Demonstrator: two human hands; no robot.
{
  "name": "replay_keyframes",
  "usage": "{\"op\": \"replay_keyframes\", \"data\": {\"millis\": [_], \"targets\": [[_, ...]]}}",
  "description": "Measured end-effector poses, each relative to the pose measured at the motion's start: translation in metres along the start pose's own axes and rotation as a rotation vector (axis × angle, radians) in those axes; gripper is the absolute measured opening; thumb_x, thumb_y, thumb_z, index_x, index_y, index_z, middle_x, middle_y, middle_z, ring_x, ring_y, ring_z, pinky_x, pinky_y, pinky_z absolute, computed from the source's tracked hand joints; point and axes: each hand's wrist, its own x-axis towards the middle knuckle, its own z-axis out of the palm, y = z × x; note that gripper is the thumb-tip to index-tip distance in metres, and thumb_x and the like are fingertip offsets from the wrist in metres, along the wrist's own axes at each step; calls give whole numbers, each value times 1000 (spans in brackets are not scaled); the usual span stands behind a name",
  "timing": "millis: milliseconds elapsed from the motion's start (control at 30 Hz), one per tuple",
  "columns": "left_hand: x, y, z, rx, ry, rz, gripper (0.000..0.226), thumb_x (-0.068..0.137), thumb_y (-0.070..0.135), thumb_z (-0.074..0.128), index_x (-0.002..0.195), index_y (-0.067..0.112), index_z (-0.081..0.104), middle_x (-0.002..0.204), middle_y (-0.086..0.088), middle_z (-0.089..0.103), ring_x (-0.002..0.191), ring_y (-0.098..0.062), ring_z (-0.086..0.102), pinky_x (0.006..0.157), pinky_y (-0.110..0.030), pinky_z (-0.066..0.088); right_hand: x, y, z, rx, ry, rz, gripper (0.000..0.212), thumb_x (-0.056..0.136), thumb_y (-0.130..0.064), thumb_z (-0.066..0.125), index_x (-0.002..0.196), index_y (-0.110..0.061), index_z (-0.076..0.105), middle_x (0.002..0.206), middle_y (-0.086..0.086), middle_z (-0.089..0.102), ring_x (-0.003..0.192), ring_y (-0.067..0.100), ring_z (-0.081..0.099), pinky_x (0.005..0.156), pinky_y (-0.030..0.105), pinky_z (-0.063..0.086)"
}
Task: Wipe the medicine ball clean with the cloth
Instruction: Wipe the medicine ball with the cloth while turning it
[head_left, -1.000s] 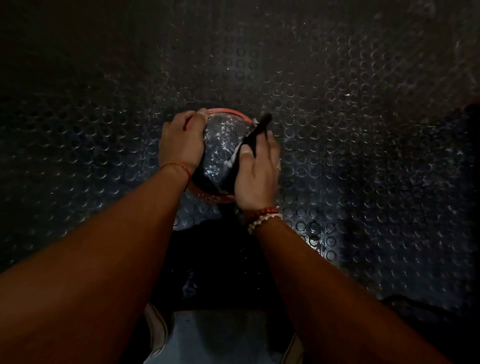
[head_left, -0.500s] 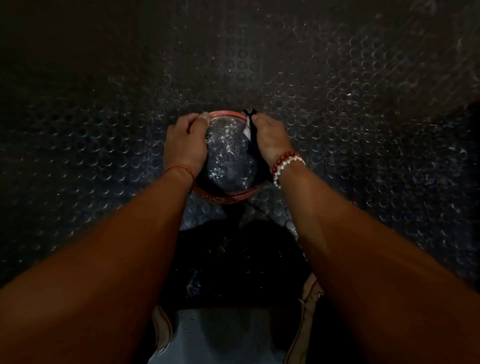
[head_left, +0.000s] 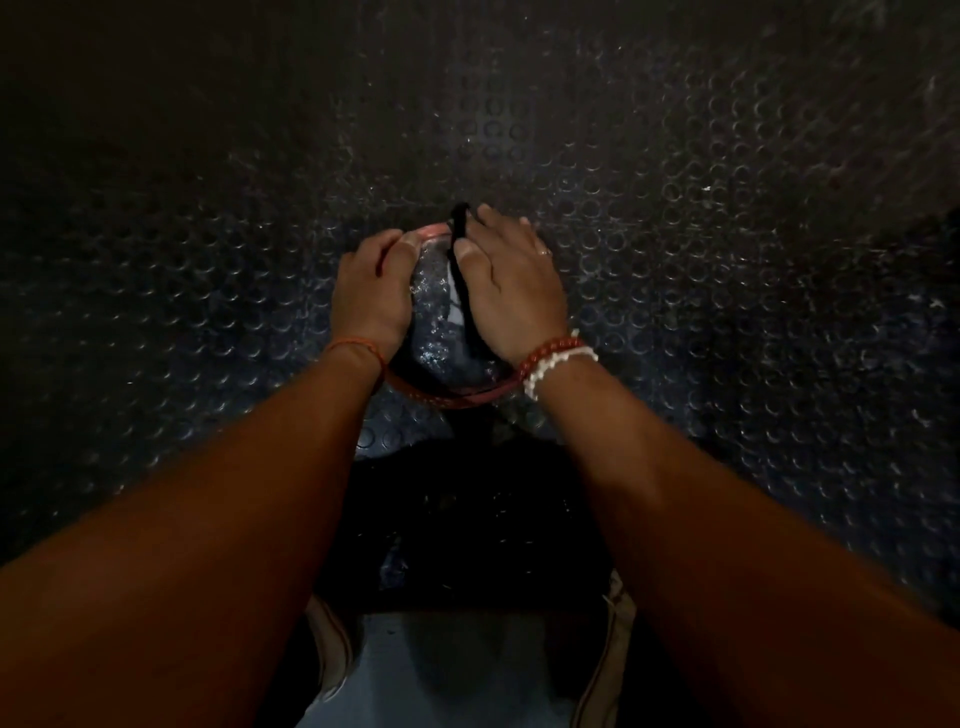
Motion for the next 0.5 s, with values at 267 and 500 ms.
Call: {"op": "replay_keyframes", "data": {"millis": [267, 500], "targets": [[-3, 6, 3, -75, 22, -45, 54, 78, 64, 50, 117, 30, 67, 124, -3, 60, 112, -18, 57, 103, -37, 44, 18, 15, -8, 277, 10, 349, 52, 89, -48, 33, 114, -18, 68, 120, 11, 62, 112, 27, 56, 102, 36, 41], [-2, 3, 2, -55, 19, -34, 52, 86, 58, 49, 125, 26, 63, 130, -4, 55, 117, -18, 53, 103, -31, 40, -62, -3, 23, 164, 321, 199, 52, 95, -35, 33, 137, -12, 53, 151, 4, 41, 145, 28, 25, 116, 37, 22]]}}
